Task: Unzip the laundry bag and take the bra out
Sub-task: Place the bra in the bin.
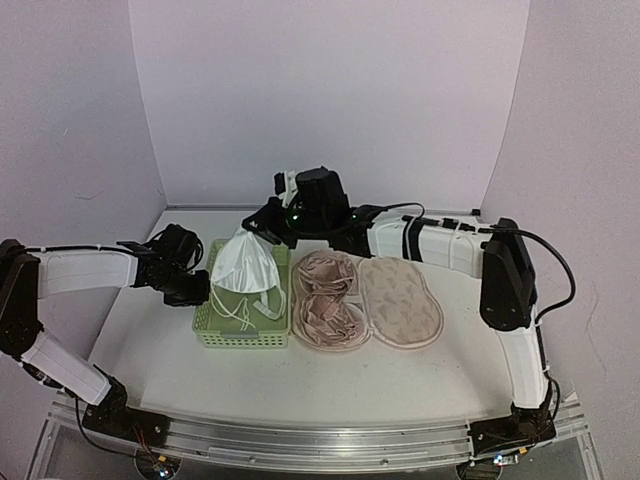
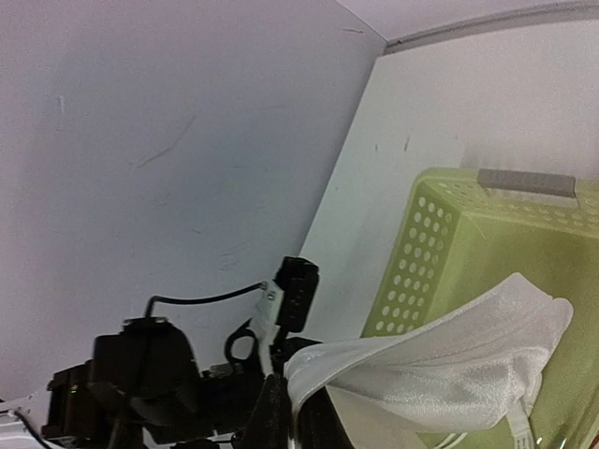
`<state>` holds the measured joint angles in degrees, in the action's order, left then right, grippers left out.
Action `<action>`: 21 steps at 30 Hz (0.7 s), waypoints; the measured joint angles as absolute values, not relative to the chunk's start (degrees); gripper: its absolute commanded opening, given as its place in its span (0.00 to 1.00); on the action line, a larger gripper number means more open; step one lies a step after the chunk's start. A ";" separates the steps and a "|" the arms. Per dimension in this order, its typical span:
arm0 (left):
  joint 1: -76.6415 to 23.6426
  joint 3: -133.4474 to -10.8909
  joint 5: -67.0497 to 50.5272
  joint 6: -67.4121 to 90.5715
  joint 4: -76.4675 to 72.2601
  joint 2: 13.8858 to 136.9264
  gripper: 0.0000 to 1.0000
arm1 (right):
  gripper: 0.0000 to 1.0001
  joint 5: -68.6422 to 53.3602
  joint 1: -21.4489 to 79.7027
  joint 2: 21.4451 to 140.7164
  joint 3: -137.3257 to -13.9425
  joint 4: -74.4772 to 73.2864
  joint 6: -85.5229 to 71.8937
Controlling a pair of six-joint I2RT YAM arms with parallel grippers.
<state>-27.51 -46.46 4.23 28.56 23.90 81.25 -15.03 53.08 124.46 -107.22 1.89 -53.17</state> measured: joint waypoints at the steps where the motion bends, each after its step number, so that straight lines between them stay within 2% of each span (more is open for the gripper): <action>1: -27.49 -46.33 4.23 28.56 23.94 81.28 0.00 | 0.00 -14.81 53.08 125.32 -106.80 2.02 -53.56; 7: -27.51 -46.24 4.19 28.51 23.90 81.28 0.00 | 0.02 -13.15 53.10 131.39 -106.74 3.29 -55.22; 16: -27.49 -46.24 4.16 28.51 23.90 81.28 0.00 | 0.33 -11.33 53.08 137.21 -107.77 3.25 -56.07; 21: -27.49 -46.24 4.21 28.49 23.90 81.52 0.00 | 0.43 -11.25 53.10 137.29 -107.59 3.68 -55.75</action>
<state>-27.49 -46.24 4.21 28.49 23.90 81.52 -11.25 53.10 137.29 -107.59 3.68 -55.75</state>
